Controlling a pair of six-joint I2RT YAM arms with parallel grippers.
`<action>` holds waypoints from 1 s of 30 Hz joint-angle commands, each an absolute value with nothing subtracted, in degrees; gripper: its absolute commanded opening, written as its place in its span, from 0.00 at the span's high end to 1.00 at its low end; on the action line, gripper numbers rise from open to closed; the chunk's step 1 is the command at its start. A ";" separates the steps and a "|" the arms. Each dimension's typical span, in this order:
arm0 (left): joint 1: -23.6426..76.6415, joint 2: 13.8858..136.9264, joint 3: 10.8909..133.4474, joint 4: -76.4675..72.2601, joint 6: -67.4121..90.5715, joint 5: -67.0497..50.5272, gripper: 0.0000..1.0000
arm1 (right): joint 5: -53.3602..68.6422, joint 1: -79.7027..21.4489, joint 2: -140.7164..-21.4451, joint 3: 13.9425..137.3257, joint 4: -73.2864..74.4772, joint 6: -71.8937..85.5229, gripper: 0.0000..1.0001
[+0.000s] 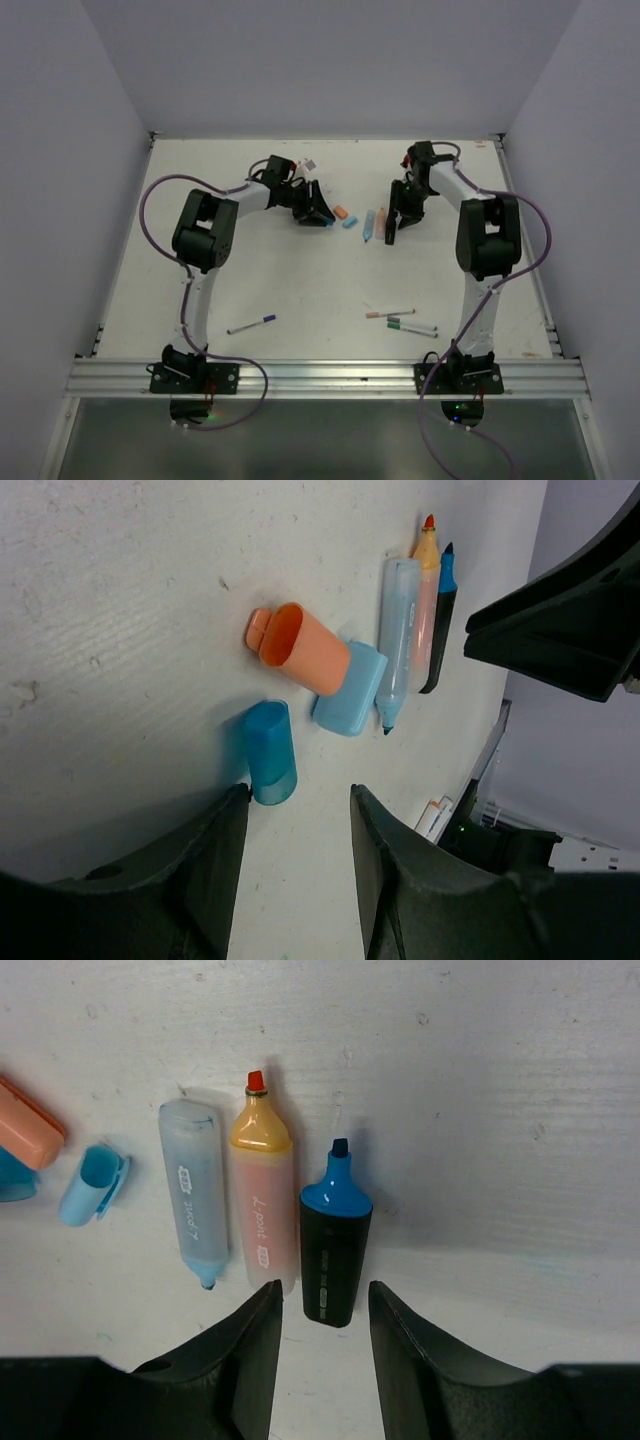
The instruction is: Open the pen caps
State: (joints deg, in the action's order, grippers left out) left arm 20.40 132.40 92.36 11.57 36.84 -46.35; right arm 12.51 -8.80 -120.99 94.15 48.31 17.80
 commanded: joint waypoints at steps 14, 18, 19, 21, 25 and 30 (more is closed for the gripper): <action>19.16 112.16 74.71 8.60 37.28 -40.88 0.49 | 8.70 -20.73 -94.67 80.60 56.60 13.09 0.51; 18.20 105.22 74.18 17.03 32.35 -32.89 0.48 | 12.82 -26.44 -91.85 77.35 54.15 15.55 0.50; 18.02 102.51 74.09 20.36 31.39 -29.91 0.47 | 13.09 -26.89 -91.50 76.65 53.88 16.60 0.50; 17.84 99.07 74.09 24.75 27.79 -26.39 0.47 | 13.27 -27.42 -91.06 75.85 53.44 17.48 0.50; 17.84 93.35 71.20 29.26 24.87 -20.23 0.47 | 13.46 -29.35 -91.84 75.24 54.40 16.35 0.50; 16.09 87.81 64.26 28.04 26.81 -16.35 0.46 | 13.62 -30.94 -92.81 74.09 53.44 17.04 0.50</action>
State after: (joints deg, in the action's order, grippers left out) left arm 17.67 89.03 67.40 25.36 28.23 -21.54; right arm 12.78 -30.35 -93.51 74.56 53.84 16.08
